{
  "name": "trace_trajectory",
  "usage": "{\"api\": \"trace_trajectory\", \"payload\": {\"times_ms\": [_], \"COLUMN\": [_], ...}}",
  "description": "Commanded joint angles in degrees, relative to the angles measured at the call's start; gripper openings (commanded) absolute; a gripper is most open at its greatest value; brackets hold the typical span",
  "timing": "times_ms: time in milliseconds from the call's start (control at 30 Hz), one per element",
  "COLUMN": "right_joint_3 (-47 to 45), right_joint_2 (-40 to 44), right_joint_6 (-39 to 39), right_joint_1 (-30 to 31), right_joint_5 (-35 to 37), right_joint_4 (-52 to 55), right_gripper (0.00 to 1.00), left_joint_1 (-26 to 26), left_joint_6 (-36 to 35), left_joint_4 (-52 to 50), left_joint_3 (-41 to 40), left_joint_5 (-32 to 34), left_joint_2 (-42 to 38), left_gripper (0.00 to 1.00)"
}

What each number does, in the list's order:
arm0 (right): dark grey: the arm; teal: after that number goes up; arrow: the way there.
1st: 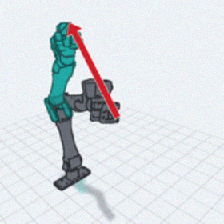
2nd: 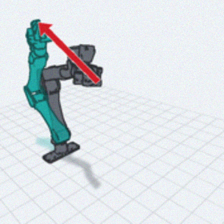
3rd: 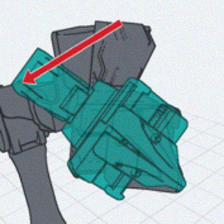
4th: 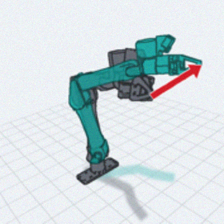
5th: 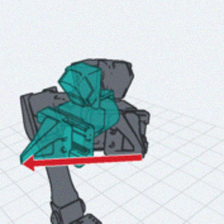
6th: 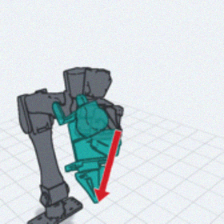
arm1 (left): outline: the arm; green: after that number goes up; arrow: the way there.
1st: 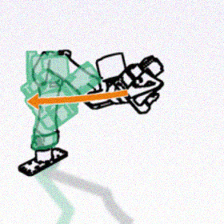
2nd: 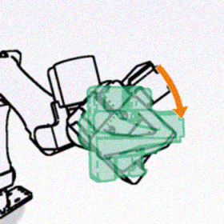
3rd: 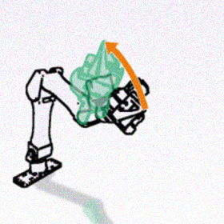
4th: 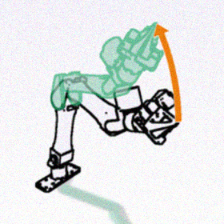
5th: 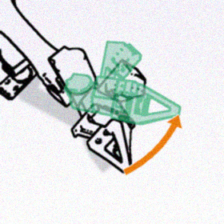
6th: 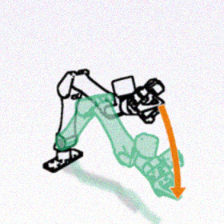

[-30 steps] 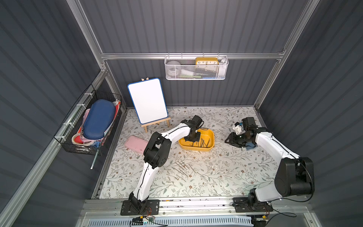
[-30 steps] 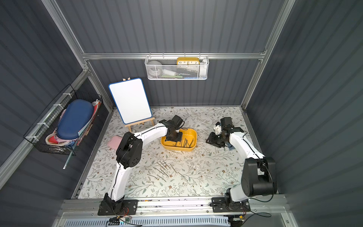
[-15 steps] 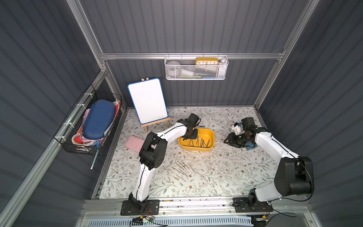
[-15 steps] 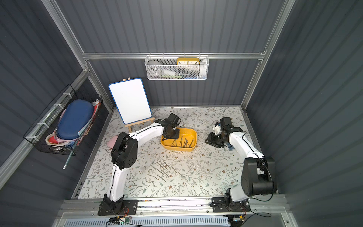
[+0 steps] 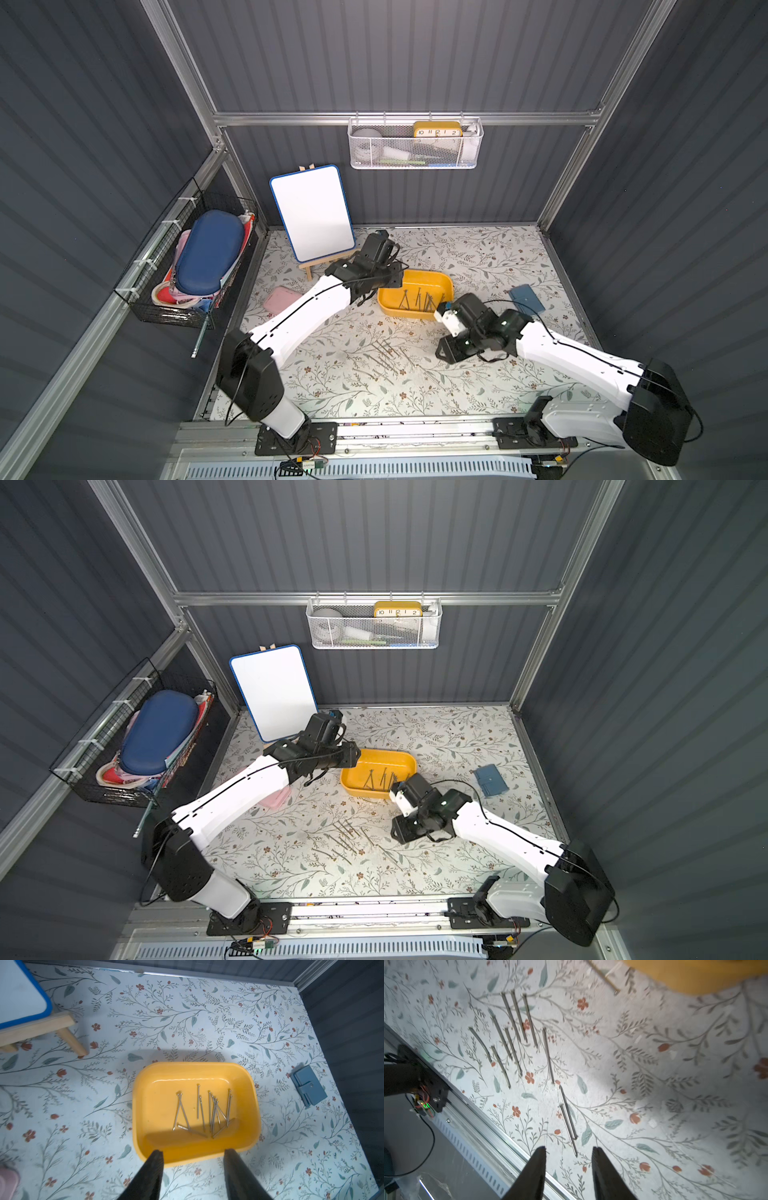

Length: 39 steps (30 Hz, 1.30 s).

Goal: Put the nails on the desktop into the storage box
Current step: Pick up the nail from the center of the board.

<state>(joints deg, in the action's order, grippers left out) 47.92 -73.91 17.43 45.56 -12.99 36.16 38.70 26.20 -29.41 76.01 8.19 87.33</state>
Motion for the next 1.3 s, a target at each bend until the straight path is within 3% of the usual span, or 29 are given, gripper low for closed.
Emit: {"api": "trace_trajectory", "payload": {"times_ms": [0, 133, 367, 733, 1033, 1267], "right_joint_3": [2.16, 4.78, 8.43, 20.43, 23.35, 22.25], "right_joint_2": [-5.3, -12.46, -16.57, -29.79, -35.58, -38.46], "right_joint_6": [-1.38, -2.75, -3.96, -6.34, -6.96, -6.99], "right_joint_1": [5.24, 7.89, 9.39, 9.46, 9.42, 9.53], "right_joint_5": [6.73, 10.04, 10.25, 10.77, 12.16, 12.4], "right_joint_4": [0.03, 1.79, -1.16, 0.14, -0.83, -1.06], "right_gripper": [0.4, 0.38, 0.37, 0.39, 0.39, 0.23], "left_joint_1": [0.82, 2.61, 6.55, 5.55, 1.62, 0.28], "left_joint_6": [3.68, 5.94, 12.12, 16.63, 17.89, 16.96], "left_joint_4": [-4.24, -2.52, -3.23, -5.97, -8.51, -9.75], "left_joint_3": [-9.77, -18.71, -24.11, -25.45, -27.01, -27.4], "left_joint_5": [2.41, 1.94, 2.95, 4.95, 7.76, 8.88], "left_joint_2": [-4.38, -10.71, -11.24, -9.71, -11.93, -13.14], "left_gripper": [0.54, 0.54, 0.55, 0.59, 0.61, 0.61]}}
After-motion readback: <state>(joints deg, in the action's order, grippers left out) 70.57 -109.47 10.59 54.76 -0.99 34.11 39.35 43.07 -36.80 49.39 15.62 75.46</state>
